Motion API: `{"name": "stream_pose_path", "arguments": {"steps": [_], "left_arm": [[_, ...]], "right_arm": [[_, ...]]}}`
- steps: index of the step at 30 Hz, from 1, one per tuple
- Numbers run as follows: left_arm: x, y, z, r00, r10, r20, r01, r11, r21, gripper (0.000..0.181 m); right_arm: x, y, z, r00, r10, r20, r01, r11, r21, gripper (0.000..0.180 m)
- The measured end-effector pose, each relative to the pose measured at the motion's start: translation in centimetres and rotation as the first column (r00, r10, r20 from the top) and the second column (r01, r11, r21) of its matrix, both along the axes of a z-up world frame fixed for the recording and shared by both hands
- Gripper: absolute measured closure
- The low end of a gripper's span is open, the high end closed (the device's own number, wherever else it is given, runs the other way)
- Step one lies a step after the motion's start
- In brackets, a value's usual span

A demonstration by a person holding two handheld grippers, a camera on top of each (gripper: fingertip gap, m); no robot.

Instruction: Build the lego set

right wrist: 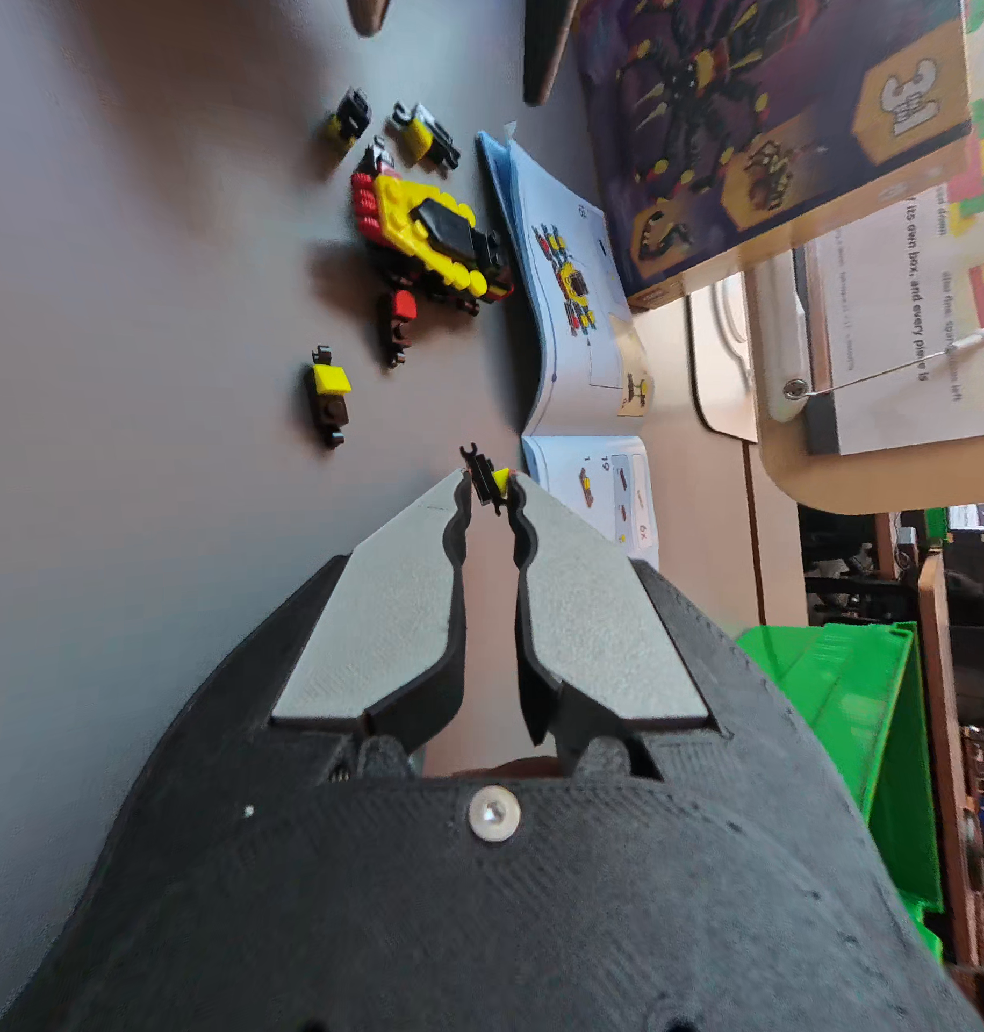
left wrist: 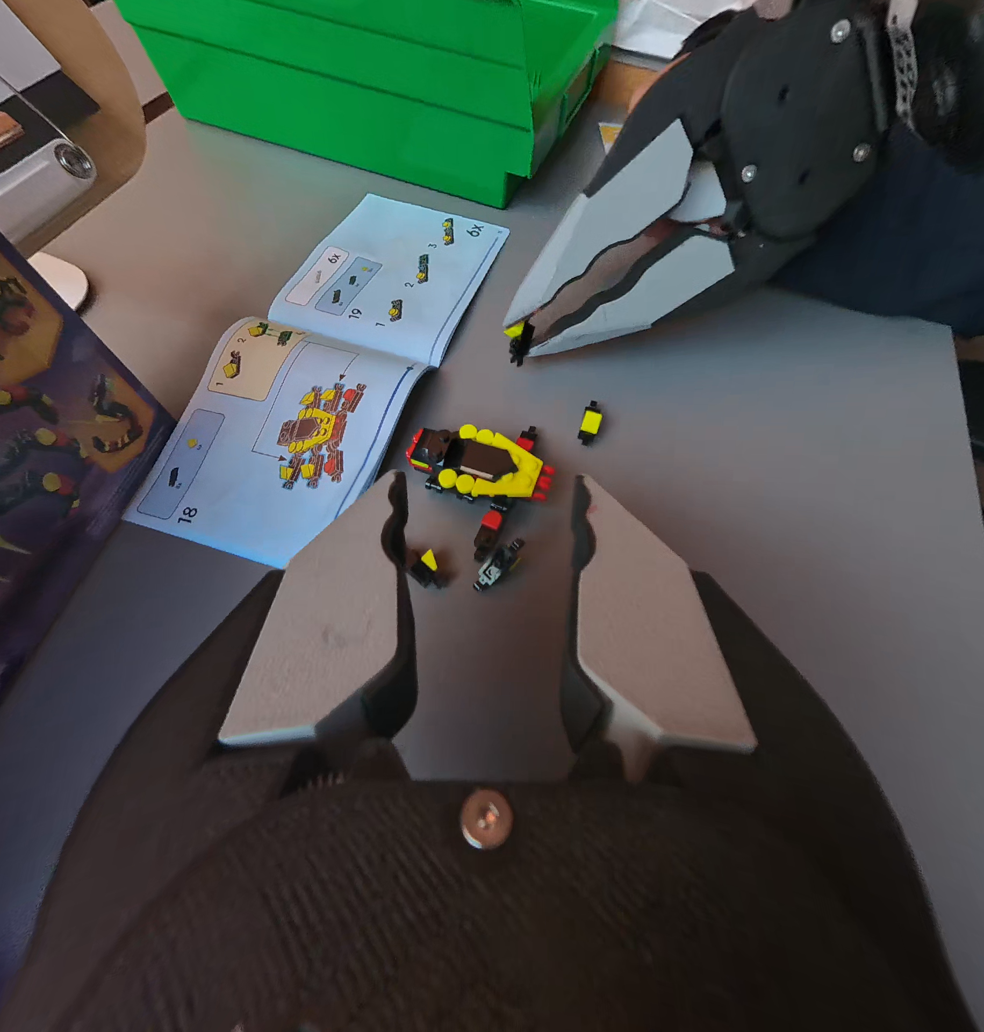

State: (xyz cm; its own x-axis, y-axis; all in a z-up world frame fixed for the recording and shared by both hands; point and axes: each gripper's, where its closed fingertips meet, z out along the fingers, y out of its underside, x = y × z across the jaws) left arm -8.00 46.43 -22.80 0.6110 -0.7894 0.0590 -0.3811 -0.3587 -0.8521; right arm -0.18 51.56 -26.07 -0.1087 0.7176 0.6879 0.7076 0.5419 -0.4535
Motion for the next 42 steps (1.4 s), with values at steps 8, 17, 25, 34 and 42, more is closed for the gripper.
{"name": "stream_pose_path", "arguments": {"steps": [8,17,25,34,42], "left_arm": [[4.0,0.7,3.1,0.993,-0.113,0.045,0.112,0.994,0.008,0.133],[5.2,-1.0,1.7,0.984,-0.176,0.033,0.177,0.983,-0.045,0.144],[1.1,-1.6,1.3,0.996,-0.086,0.014,0.085,0.995,0.044,0.149],[-0.5,-1.3,1.0,0.997,-0.028,0.077,0.023,0.998,0.063,0.158],[1.5,-2.1,1.8,0.986,-0.044,0.160,0.036,0.998,0.051,0.157]], "right_arm": [[-1.3,-2.0,7.2,0.962,0.082,-0.262,0.003,0.952,0.306,0.170],[-3.0,-6.0,7.6,0.953,0.168,-0.251,-0.038,0.891,0.453,0.170],[-4.1,-6.3,6.6,0.947,0.184,-0.264,-0.078,0.928,0.365,0.170],[-3.0,-3.6,7.3,0.936,0.089,-0.340,0.003,0.965,0.263,0.170],[-5.0,-4.6,6.3,0.956,0.096,-0.278,0.002,0.943,0.332,0.170]]}}
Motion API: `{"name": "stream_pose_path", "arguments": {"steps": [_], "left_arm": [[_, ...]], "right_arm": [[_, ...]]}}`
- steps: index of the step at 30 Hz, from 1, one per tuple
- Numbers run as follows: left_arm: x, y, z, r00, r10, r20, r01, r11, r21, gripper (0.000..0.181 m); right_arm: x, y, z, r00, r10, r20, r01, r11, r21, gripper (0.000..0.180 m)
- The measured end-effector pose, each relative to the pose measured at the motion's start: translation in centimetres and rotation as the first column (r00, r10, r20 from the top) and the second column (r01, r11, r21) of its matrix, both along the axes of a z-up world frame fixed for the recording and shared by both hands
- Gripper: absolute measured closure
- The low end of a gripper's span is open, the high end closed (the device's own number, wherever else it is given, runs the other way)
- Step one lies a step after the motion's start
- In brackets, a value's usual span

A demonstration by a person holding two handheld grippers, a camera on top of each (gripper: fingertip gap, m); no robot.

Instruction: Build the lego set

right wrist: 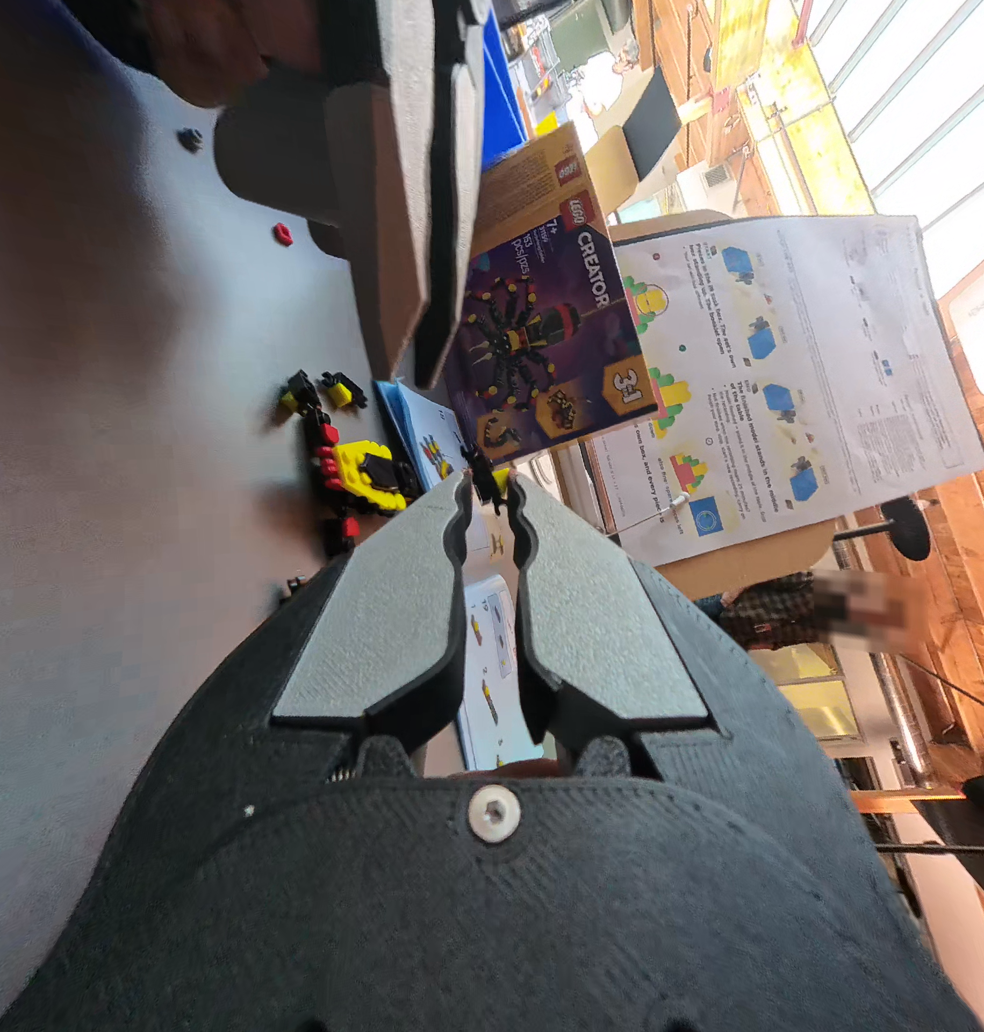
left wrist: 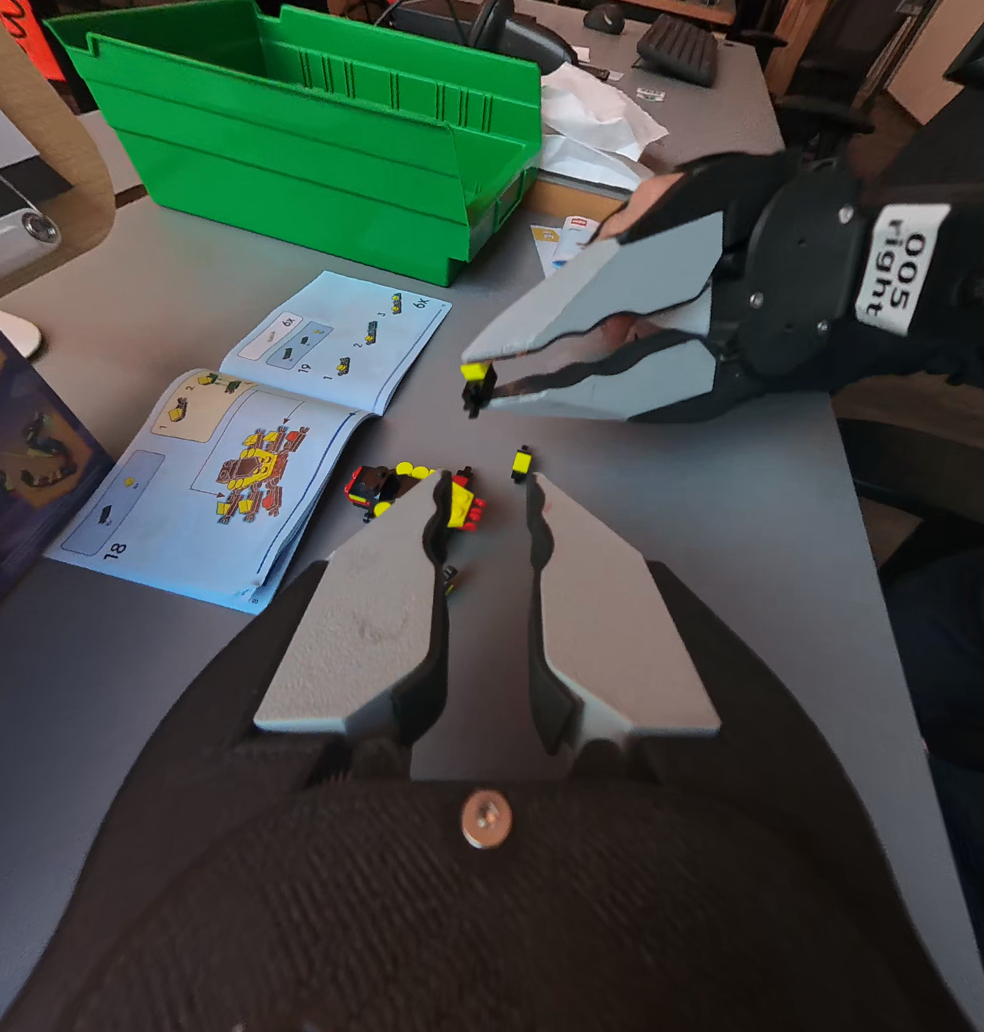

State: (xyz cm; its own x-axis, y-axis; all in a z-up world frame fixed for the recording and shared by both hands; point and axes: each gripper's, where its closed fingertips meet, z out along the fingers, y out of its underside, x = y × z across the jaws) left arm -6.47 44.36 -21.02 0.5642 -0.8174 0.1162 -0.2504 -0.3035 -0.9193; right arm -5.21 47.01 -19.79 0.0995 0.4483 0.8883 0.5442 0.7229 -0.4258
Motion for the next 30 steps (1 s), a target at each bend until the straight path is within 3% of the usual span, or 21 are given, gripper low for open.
{"name": "stream_pose_path", "arguments": {"steps": [5,9,12,19,22,25,30], "left_arm": [[0.7,-0.2,0.3,1.000,0.001,0.021,-0.001,1.000,0.000,0.157],[0.4,-0.1,0.1,1.000,0.001,0.026,-0.001,1.000,0.002,0.167],[0.7,-0.5,0.1,0.997,-0.025,0.068,0.028,0.999,-0.043,0.160],[0.9,-0.6,0.4,0.998,-0.037,0.049,0.035,0.999,0.028,0.181],[1.2,-0.9,0.5,0.996,-0.058,0.067,0.058,0.998,0.008,0.170],[1.1,-0.7,0.7,0.997,-0.046,0.066,0.044,0.999,0.030,0.180],[1.3,-0.9,0.7,0.996,-0.063,0.067,0.061,0.998,0.034,0.180]], "right_arm": [[-1.6,-1.4,-0.2,1.000,-0.015,0.024,0.014,0.997,0.074,0.170],[-1.7,-1.7,-0.2,0.999,-0.026,0.046,0.018,0.987,0.158,0.169],[-1.8,-2.2,0.2,0.999,-0.021,0.040,0.012,0.978,0.210,0.170],[-1.5,-2.4,0.6,1.000,-0.001,0.008,-0.001,0.981,0.192,0.170],[-1.4,-2.5,0.4,1.000,0.007,0.011,-0.008,0.984,0.180,0.171],[-1.2,-2.8,0.7,1.000,0.018,-0.001,-0.018,0.982,0.186,0.170],[-1.1,-3.0,0.8,1.000,0.024,0.001,-0.024,0.980,0.196,0.170]]}}
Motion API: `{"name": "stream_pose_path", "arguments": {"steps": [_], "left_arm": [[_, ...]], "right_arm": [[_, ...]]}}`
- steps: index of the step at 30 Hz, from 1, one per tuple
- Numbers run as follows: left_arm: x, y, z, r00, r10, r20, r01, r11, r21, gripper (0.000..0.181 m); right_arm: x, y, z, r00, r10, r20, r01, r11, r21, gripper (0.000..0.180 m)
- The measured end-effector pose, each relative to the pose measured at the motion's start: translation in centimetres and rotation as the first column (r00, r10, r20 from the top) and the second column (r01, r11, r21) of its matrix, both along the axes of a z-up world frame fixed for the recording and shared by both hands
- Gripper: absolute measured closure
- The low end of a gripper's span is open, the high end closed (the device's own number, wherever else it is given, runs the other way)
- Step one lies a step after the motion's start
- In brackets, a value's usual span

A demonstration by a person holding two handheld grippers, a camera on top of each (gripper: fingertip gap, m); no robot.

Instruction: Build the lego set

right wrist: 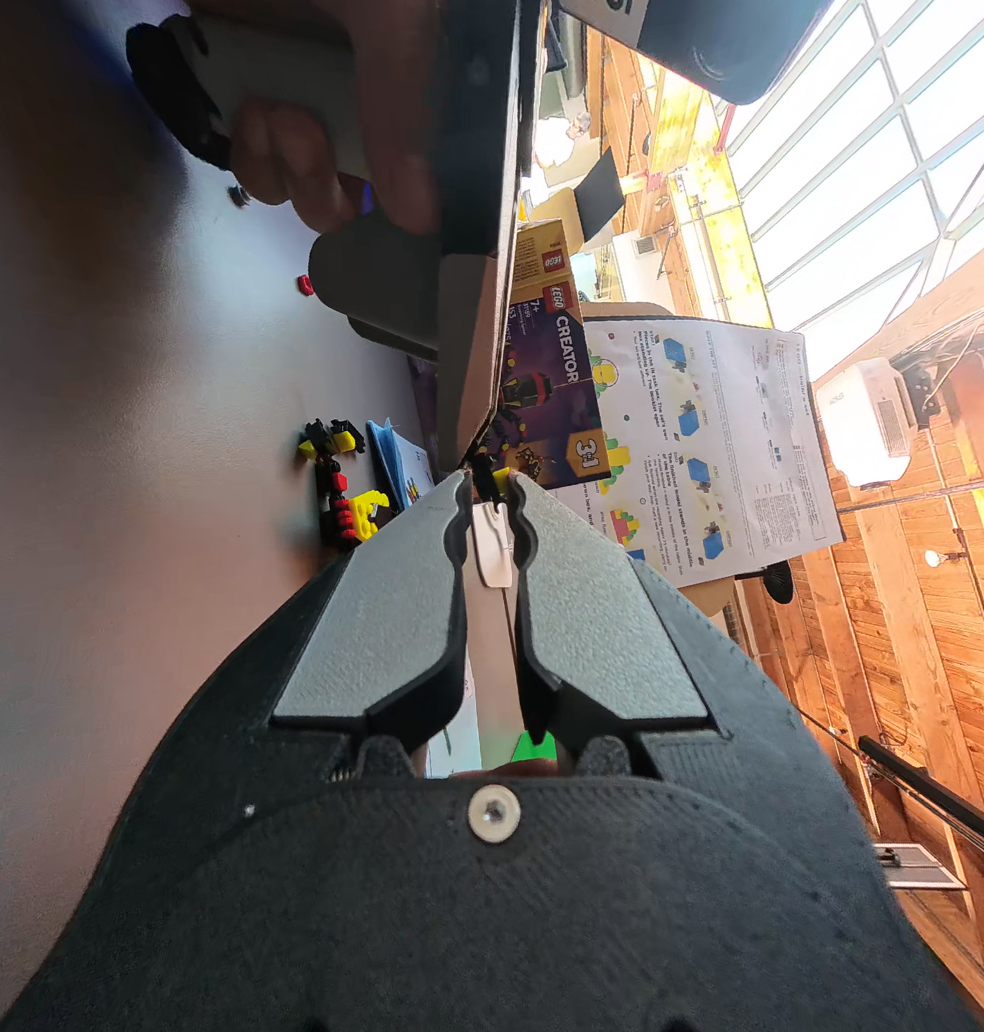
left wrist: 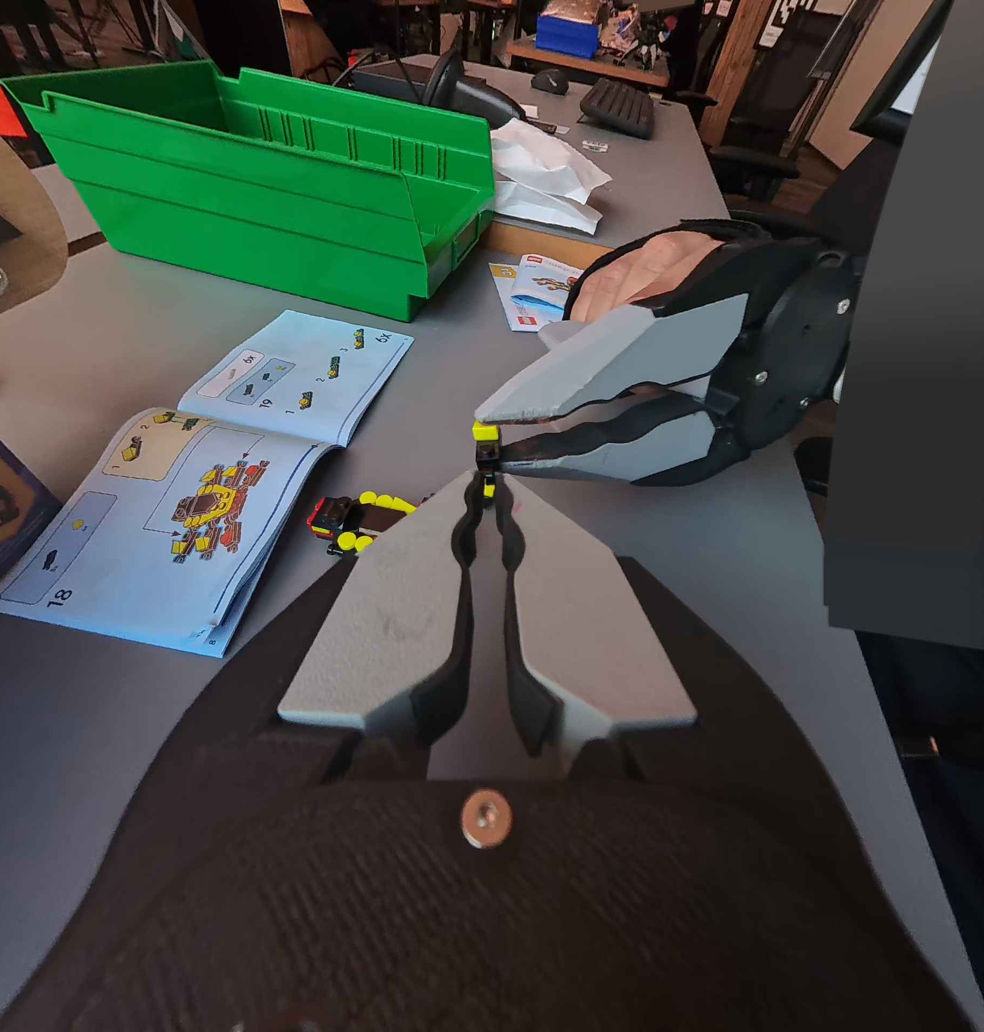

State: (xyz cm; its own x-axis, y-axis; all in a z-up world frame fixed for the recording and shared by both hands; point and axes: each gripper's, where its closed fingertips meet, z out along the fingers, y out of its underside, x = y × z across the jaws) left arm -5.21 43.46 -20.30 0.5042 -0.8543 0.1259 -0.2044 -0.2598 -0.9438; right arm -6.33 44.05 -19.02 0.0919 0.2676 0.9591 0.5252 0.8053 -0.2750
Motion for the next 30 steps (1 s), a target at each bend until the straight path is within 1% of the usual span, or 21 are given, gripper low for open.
{"name": "stream_pose_path", "arguments": {"steps": [3,6,9,13,15,17,19,20,22,23,24,26,28,30], "left_arm": [[0.0,-0.2,0.0,1.000,-0.017,0.008,0.017,1.000,0.003,0.178],[0.2,-0.3,-0.1,0.999,-0.028,0.024,0.029,0.999,-0.032,0.175],[0.0,-0.2,-0.3,1.000,-0.024,0.020,0.025,0.998,-0.056,0.180],[-0.1,-0.3,-0.7,0.999,-0.043,0.021,0.044,0.996,-0.079,0.181],[-0.2,-0.2,-0.9,0.999,-0.038,0.001,0.038,0.997,-0.074,0.181],[-0.5,0.1,-1.3,0.998,-0.024,-0.057,0.022,0.999,-0.036,0.181],[-0.8,0.6,-1.5,0.992,0.003,-0.124,0.002,0.999,0.042,0.181],[-0.9,0.7,-1.6,0.987,0.016,-0.160,-0.004,0.997,0.079,0.181],[-0.9,0.8,-2.0,0.974,0.021,-0.225,0.013,0.989,0.148,0.181],[-0.8,0.8,-1.9,0.970,0.023,-0.241,0.022,0.983,0.182,0.181],[-0.7,0.8,-1.8,0.969,0.024,-0.246,0.029,0.977,0.210,0.181],[-0.5,0.6,-1.7,0.969,0.015,-0.247,0.042,0.973,0.225,0.181],[-0.4,0.5,-1.7,0.970,0.010,-0.244,0.046,0.974,0.223,0.181],[-0.4,0.5,-1.7,0.970,0.006,-0.245,0.051,0.973,0.226,0.181]], "right_arm": [[0.0,0.0,-0.1,1.000,0.006,0.003,-0.006,1.000,0.000,0.170],[0.0,0.0,-0.2,1.000,0.004,0.007,-0.004,1.000,-0.002,0.170],[0.0,-0.1,-0.3,1.000,0.013,0.014,-0.013,1.000,0.002,0.171],[-0.1,-0.3,-0.6,0.999,0.033,0.025,-0.033,0.999,-0.011,0.170],[-0.1,-0.3,-0.8,0.999,0.046,0.025,-0.045,0.998,-0.047,0.170],[-0.2,-0.2,-1.3,0.996,0.083,0.016,-0.079,0.983,-0.168,0.168],[0.0,-0.3,-1.8,0.989,0.146,-0.011,-0.140,0.922,-0.362,0.162],[0.2,-0.3,-2.1,0.984,0.177,-0.031,-0.170,0.865,-0.473,0.159],[0.7,-0.4,-2.5,0.970,0.229,-0.082,-0.223,0.700,-0.678,0.160],[0.9,-0.2,-2.4,0.966,0.232,-0.113,-0.238,0.625,-0.744,0.159],[1.2,0.1,-2.3,0.963,0.227,-0.143,-0.251,0.568,-0.784,0.157],[1.5,0.7,-2.1,0.961,0.216,-0.176,-0.263,0.500,-0.825,0.158],[1.6,0.4,-1.9,0.953,0.232,-0.194,-0.285,0.467,-0.837,0.157],[1.5,-0.4,-1.7,0.943,0.263,-0.203,-0.307,0.455,-0.836,0.157]]}}
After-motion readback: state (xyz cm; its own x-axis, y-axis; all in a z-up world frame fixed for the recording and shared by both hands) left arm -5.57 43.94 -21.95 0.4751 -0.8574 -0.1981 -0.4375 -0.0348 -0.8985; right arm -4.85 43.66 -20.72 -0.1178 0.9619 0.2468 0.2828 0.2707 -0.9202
